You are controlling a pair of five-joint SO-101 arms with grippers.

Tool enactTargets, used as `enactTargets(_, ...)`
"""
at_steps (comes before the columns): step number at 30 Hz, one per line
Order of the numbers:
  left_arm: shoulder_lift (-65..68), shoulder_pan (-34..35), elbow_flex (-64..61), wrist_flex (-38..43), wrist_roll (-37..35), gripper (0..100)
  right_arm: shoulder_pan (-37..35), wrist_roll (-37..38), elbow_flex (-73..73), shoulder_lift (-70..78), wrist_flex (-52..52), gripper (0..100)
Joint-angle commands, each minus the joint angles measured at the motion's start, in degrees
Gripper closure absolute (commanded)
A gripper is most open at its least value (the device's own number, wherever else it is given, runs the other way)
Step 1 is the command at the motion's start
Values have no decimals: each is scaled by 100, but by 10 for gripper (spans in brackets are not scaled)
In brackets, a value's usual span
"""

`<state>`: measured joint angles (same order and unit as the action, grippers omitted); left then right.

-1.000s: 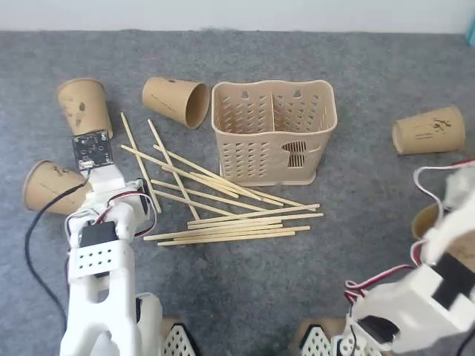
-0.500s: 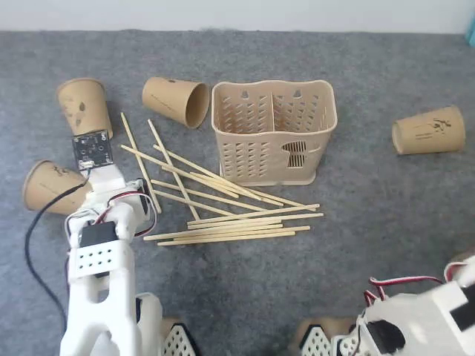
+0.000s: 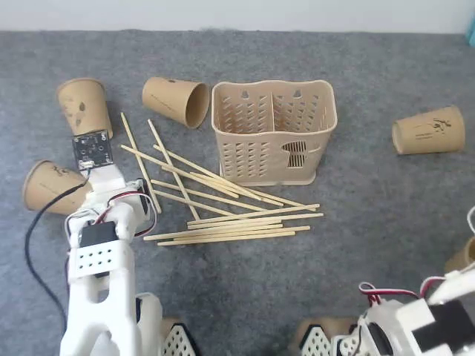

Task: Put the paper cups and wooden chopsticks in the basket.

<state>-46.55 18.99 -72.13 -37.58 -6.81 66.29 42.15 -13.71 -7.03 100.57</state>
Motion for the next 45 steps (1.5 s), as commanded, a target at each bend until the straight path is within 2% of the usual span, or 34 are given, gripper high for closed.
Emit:
enactTargets(1,-35,53,48,-18,18,874,180,44,-273,233,-136,848)
enactTargets(8,-35,53,48,-18,18,874,110,26,-167,1543,-523,850)
enactTargets(15,-35,53,48,-18,18,874,92,-360,-176,2519,-1165,855)
enactTargets(17,-35,53,48,-18,18,874,4,-360,-176,2651,-1130,899)
enactTargets(19,-35,53,48,-18,18,874,-66,-360,-193,2659,-1059,988)
enactTargets(25,-35,53,48,-18,18,874,-444,-378,-220,2387,-690,990)
enactTargets(31,-35,53,48,-18,18,874,-1138,-897,-695,1613,198,991)
enactTargets(41,-35,53,48,-18,18,874,-2897,-2233,-897,-171,224,991)
enactTargets(45,-35,53,48,-9,18,874,-3802,-3095,-1204,-567,224,991)
